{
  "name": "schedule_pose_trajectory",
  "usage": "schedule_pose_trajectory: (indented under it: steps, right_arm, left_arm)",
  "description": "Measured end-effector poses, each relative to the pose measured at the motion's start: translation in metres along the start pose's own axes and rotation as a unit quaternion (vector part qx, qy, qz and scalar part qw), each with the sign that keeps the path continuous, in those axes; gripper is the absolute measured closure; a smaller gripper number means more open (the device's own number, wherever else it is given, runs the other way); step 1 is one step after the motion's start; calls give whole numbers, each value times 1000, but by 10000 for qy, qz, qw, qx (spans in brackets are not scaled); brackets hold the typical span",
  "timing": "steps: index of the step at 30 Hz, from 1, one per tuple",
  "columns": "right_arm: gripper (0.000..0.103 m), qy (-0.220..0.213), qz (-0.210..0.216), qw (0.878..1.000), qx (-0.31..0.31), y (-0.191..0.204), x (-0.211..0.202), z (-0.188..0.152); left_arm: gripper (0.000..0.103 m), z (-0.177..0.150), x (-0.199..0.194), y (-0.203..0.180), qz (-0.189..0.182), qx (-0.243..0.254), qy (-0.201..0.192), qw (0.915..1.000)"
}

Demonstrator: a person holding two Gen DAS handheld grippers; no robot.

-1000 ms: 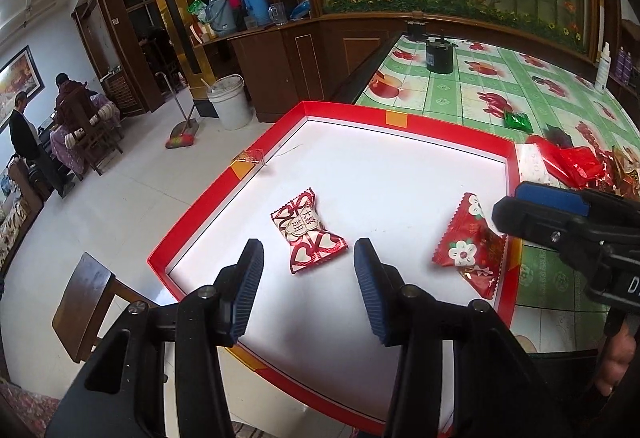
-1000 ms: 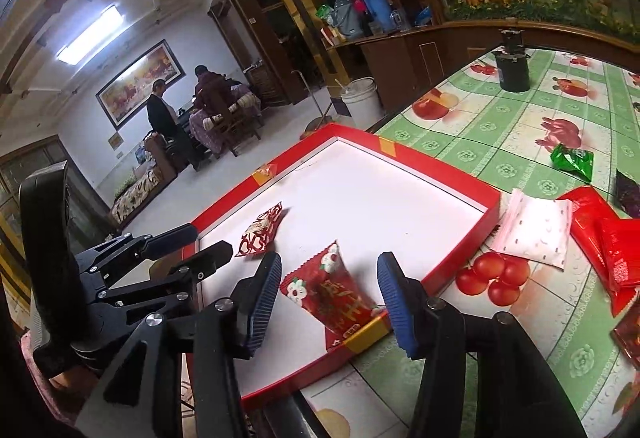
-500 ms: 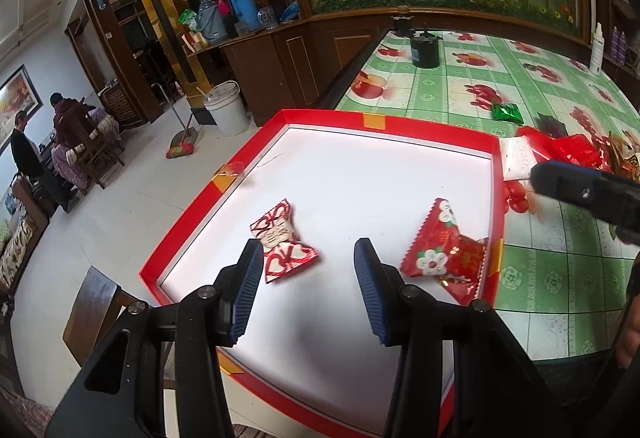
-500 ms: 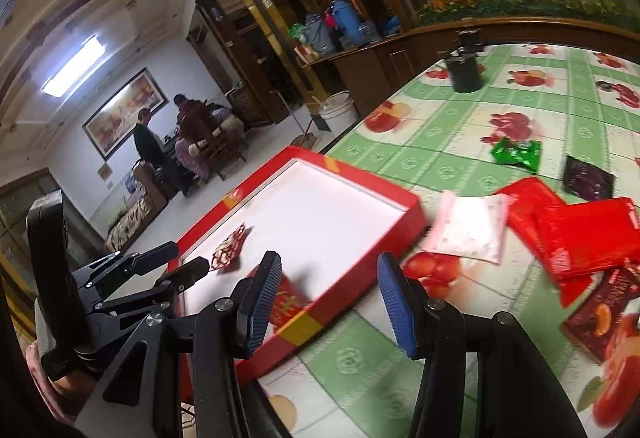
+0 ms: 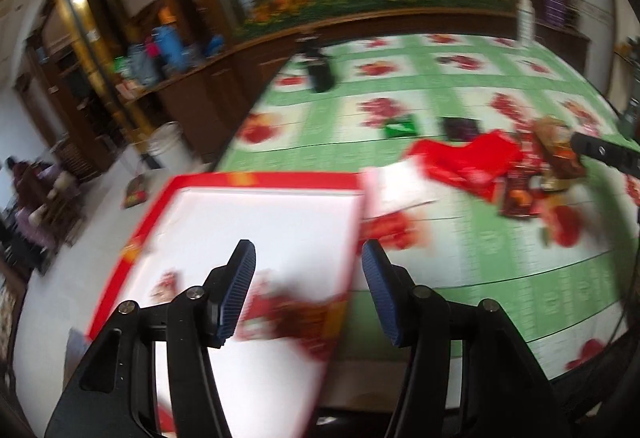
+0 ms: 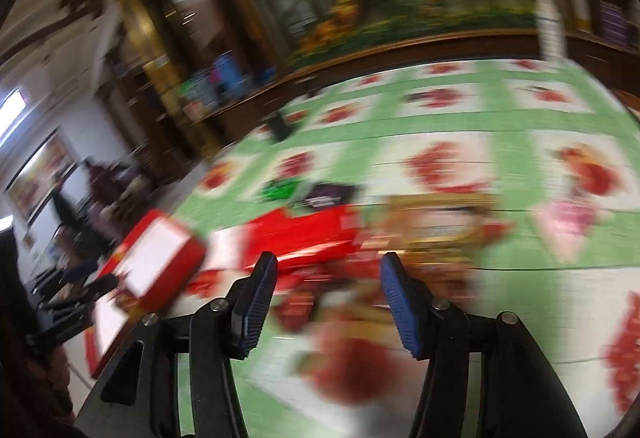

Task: Organize snacks
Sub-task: 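Move both open tools back to the snack pile on the table, then grasp red rectangular package with left tool while right tool grasps brown-gold chocolate bag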

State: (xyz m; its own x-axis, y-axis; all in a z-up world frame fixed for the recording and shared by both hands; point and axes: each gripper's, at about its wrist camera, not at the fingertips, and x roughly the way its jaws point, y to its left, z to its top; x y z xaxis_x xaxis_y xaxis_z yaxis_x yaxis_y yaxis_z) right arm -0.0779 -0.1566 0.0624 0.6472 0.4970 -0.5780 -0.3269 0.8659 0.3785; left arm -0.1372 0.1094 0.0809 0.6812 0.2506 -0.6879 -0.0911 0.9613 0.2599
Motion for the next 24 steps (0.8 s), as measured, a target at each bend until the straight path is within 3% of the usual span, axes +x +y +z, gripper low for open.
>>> schedule_pose_trajectory:
  steps: [4,8,14,19,24]
  right_arm:
    - [45,-67,-460,9979,442,-47,-12,8]
    - [45,114,-377,9937,1052,-75,-5,14]
    - [45,461,-320,9948,851,-65,15,13]
    - [40,538,-464,9955,620,-52,26,14]
    - [40,607,-500,9958,469,-43,37,13]
  left_arm:
    - [49,18,6,-42,-316,359,-68,9988]
    - [48,39,14,-68,-439,561,-358,9968]
    - [46,61,49,-84,-659,572,-359,9955]
    - [46,73,72,-91,-1098,300,-163,9934]
    - [44,75,81,-109,-1334,433,-89,9901]
